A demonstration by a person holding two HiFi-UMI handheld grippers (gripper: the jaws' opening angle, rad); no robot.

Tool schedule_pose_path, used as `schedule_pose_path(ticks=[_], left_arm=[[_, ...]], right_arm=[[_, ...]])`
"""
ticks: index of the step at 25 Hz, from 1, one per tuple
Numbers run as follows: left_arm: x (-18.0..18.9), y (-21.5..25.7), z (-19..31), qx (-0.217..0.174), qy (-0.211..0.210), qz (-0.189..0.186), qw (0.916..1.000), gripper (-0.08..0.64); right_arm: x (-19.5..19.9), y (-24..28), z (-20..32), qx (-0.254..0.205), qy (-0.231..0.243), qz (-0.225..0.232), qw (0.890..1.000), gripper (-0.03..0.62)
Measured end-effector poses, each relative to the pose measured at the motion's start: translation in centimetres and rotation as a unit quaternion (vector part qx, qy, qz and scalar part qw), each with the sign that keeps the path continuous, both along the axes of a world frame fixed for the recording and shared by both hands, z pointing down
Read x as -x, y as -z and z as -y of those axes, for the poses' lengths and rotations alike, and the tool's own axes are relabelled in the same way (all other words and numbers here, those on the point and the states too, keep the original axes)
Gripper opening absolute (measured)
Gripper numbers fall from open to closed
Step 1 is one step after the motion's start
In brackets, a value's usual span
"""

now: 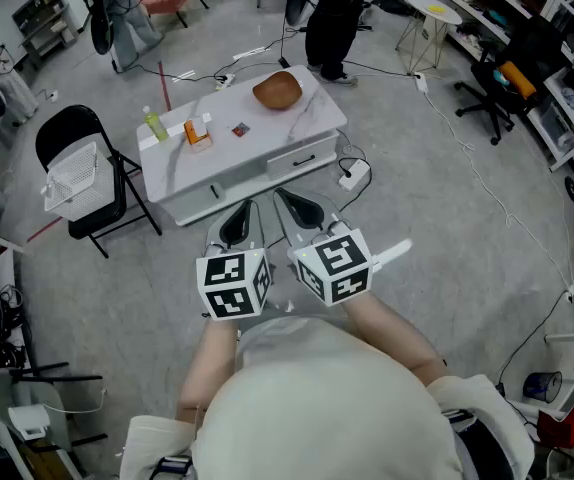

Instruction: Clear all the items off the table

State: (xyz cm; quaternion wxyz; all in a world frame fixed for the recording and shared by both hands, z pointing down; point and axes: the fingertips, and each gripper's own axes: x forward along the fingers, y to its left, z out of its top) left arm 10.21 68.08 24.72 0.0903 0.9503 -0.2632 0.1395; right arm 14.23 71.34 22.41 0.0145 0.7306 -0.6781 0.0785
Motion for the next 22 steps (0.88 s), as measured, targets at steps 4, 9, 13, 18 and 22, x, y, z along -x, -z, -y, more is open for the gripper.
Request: schedule_pose_path(ticks=[4, 9, 13, 18, 22], left_arm=[[-0.3, 0.0, -0.3, -0.002, -0.002, -0.001, 1.0000, 0.009], [-0.5, -0.1, -0.6, 0.002, -0.003, -0.003, 1.0000, 0.009], [-0.8, -0.1, -0.5, 0.008, -0.003, -0.004, 1.0000, 0.009], [-0.7, -0.3, 0.4, 0.016, -0.006, -0.004, 0.9998, 0.009], [-0.8, -0.5, 2.2, 0.025, -0.008, -0.008, 0.9996, 0.009]], right_arm=[[0.1, 0.0, -0.3, -0.002, 0.001, -0.001, 1.000, -0.002], [0.0, -0.4, -0.7, 0.003, 0.000, 0.007, 1.000, -0.003], [-0.1, -0.5, -0.7, 0.009, -0.003, 0.008, 1.000, -0.002], [0.0, -0.8, 0.3, 0.014, -0.006, 0.011, 1.000, -0.003], [-0.2, -0.6, 2.0, -0.001, -0.006, 0.036, 0.999, -0.002]])
